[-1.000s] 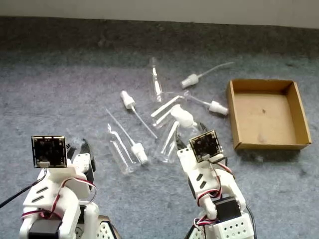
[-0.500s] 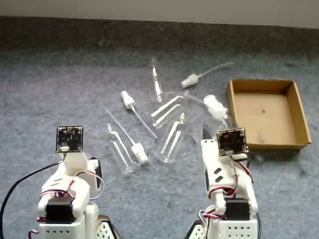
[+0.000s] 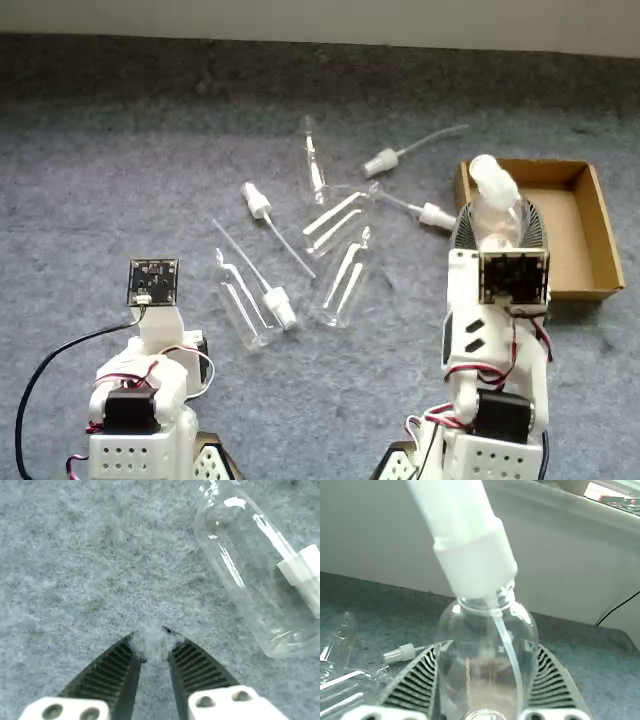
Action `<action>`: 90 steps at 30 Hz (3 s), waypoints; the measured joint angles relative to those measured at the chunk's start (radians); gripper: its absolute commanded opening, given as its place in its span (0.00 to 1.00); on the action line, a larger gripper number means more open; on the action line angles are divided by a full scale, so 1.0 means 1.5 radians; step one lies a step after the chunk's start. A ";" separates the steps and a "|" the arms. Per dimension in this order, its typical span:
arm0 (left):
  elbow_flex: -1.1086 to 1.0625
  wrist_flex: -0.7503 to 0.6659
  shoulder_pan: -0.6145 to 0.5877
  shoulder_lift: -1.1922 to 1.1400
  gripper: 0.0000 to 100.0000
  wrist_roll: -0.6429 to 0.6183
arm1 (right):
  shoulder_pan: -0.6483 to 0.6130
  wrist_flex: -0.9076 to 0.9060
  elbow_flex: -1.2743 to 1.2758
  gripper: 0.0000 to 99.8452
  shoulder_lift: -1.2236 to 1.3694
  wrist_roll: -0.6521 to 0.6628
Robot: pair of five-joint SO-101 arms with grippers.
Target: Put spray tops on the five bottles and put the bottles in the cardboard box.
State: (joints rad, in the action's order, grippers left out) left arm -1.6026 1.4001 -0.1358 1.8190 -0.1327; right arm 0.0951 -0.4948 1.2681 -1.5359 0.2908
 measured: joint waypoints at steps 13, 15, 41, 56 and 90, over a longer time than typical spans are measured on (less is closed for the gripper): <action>-0.017 -0.005 0.000 0.001 0.01 0.000 | 0.045 0.312 -0.055 0.09 0.422 -0.012; -0.038 -0.028 0.000 0.000 0.01 0.000 | 0.052 0.355 -0.056 0.09 0.484 -0.049; -0.046 -0.084 0.000 0.001 0.01 0.001 | 0.065 0.677 -0.363 0.09 1.134 -0.143; -0.046 -0.088 0.000 0.001 0.01 0.001 | 0.065 0.828 -0.434 0.09 1.310 -0.143; -0.047 -0.090 0.000 0.001 0.01 0.001 | 0.065 0.864 -0.447 0.23 1.347 -0.145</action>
State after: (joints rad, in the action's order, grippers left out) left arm -1.6732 1.2651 -0.1358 1.8205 -0.1312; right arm 0.1933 0.8017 0.5976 0.4849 0.0729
